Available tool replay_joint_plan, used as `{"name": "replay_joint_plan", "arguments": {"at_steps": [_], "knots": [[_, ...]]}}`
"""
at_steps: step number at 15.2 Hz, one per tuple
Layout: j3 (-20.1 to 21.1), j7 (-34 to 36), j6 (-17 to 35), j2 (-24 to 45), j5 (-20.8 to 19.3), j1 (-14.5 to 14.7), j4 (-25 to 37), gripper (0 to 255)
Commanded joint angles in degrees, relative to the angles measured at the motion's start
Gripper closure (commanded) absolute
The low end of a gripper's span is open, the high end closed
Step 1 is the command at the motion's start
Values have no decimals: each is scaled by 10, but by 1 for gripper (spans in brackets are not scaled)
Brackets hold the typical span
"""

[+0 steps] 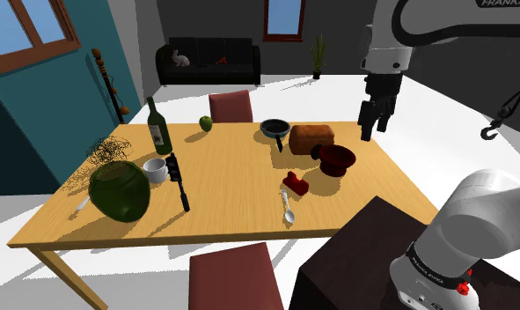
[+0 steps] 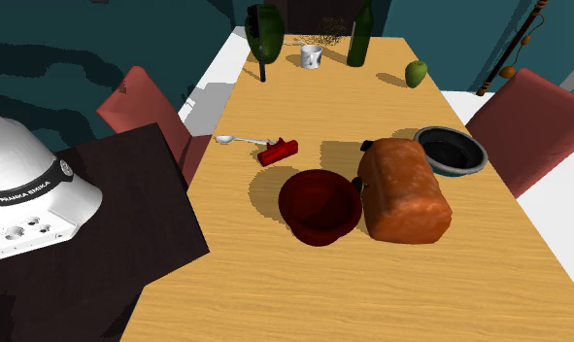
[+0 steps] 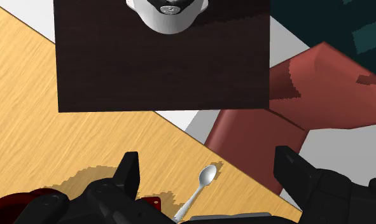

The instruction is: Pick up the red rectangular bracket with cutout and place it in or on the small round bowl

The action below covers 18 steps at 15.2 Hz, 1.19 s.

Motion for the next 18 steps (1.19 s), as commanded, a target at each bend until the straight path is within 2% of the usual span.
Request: {"name": "replay_joint_plan", "arguments": {"at_steps": [1, 10, 18], "knots": [[0, 0, 0, 0, 0, 0, 0, 0], [-28, -46, 209, 100, -11, -4, -84, 0], [-54, -93, 397, 253, -1, 0, -97, 0]]}}
